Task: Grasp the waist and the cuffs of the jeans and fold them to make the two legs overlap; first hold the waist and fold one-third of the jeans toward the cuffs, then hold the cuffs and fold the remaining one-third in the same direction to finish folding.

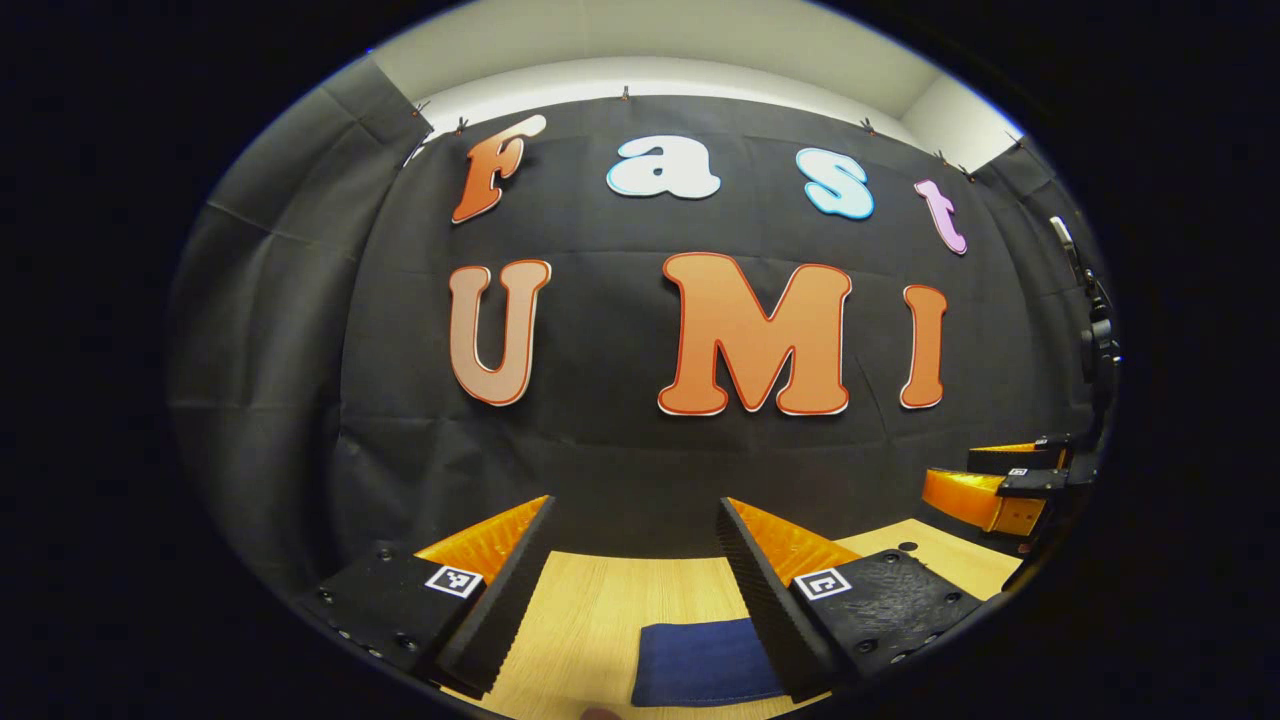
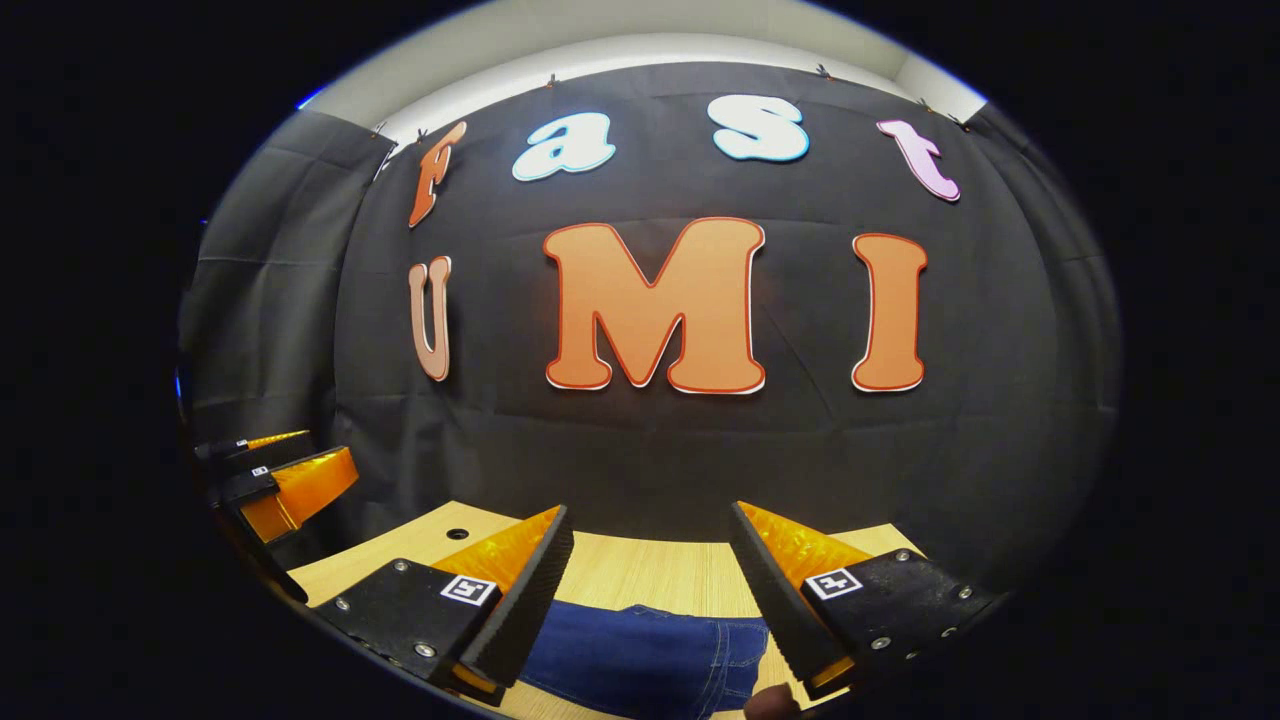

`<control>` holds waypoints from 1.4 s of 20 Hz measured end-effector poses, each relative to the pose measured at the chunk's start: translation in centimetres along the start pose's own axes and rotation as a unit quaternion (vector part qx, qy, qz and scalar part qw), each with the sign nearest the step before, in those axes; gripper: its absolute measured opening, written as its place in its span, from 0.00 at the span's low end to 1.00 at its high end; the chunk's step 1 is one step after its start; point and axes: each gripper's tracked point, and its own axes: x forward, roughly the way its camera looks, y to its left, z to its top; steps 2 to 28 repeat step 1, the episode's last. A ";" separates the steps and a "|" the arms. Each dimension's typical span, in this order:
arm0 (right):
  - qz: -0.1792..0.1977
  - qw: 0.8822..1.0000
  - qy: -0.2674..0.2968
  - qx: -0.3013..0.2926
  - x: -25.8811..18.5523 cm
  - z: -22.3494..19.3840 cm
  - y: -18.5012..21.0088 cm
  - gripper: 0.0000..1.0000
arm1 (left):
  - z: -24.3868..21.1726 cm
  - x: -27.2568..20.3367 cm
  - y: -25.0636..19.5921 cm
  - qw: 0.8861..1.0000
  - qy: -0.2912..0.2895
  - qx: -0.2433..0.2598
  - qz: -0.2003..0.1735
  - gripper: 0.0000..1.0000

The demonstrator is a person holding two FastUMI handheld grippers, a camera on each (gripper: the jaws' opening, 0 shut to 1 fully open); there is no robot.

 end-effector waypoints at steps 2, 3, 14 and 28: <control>0.001 1.000 0.000 0.003 -0.1 -0.1 0.2 0.96 | 0.1 -0.1 0.0 1.000 -0.004 0.000 -0.001 0.97; 0.001 1.000 0.000 0.003 -0.1 -0.1 0.2 0.96 | 0.1 -0.1 0.0 1.000 -0.004 0.000 -0.001 0.97; 0.001 1.000 0.000 0.003 -0.1 -0.1 0.2 0.96 | 0.1 -0.1 0.0 1.000 -0.004 0.000 -0.001 0.97; 0.001 1.000 0.000 0.003 -0.1 -0.1 0.2 0.96 | 0.1 -0.1 0.0 1.000 -0.004 0.000 -0.001 0.97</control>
